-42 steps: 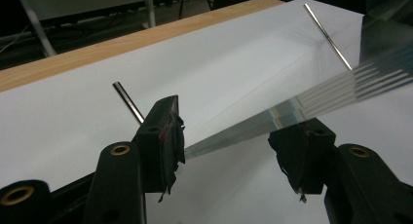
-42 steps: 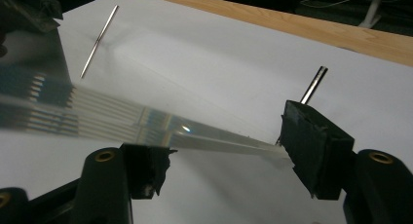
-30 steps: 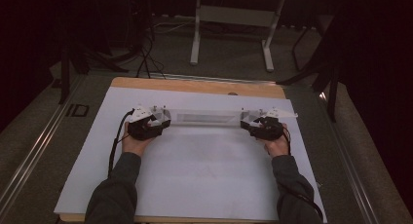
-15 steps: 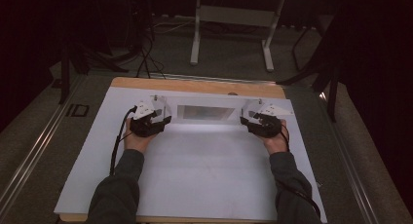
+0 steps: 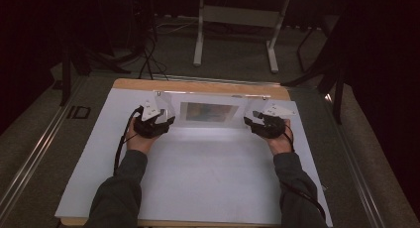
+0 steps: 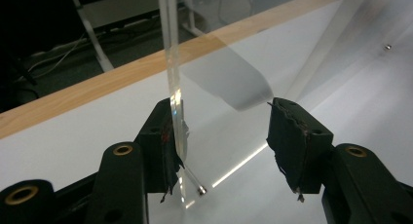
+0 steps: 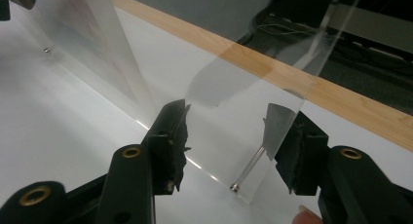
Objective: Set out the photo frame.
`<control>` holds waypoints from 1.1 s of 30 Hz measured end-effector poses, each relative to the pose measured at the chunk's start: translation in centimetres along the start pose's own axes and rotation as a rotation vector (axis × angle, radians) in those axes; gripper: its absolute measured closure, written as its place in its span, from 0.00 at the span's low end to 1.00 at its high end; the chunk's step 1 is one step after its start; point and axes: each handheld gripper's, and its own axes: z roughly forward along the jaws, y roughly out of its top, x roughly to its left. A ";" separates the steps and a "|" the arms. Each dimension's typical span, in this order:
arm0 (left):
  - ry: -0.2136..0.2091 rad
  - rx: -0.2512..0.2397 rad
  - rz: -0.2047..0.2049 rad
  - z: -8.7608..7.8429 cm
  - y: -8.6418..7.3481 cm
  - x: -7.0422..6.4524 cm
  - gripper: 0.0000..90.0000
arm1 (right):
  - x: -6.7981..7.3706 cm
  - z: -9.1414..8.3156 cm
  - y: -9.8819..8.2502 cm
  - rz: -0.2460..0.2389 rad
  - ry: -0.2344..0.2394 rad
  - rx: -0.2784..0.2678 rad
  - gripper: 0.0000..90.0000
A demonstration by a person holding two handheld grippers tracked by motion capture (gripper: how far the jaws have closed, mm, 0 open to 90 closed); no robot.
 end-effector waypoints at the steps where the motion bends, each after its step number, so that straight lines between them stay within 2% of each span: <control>1: 0.000 -0.005 -0.004 -0.2 0.1 0.1 0.52 | 0.0 0.0 0.0 0.001 0.002 -0.003 0.56; 4: -0.001 -0.008 -0.010 -0.3 0.2 0.1 0.52 | 0.0 -0.1 0.1 0.011 0.011 -0.005 0.56; 5: -0.007 -0.009 -0.022 -0.4 0.1 0.2 0.52 | 0.0 -0.2 0.2 0.030 0.027 -0.018 0.57; 12: -0.019 -0.008 -0.039 -0.7 -0.1 0.2 0.52 | 0.3 -0.7 0.6 0.024 0.034 -0.028 0.57; 18: -0.030 -0.008 -0.057 -1.3 0.1 0.0 0.52 | 0.4 -1.2 0.6 0.052 0.050 -0.037 0.57; 29: -0.051 0.026 -0.105 -2.3 -0.4 -0.5 0.52 | 1.2 -2.2 0.4 0.074 0.070 -0.034 0.58; 33: -0.056 0.034 -0.106 -2.6 -0.5 -0.6 0.52 | 1.3 -2.3 0.4 0.076 0.073 -0.033 0.58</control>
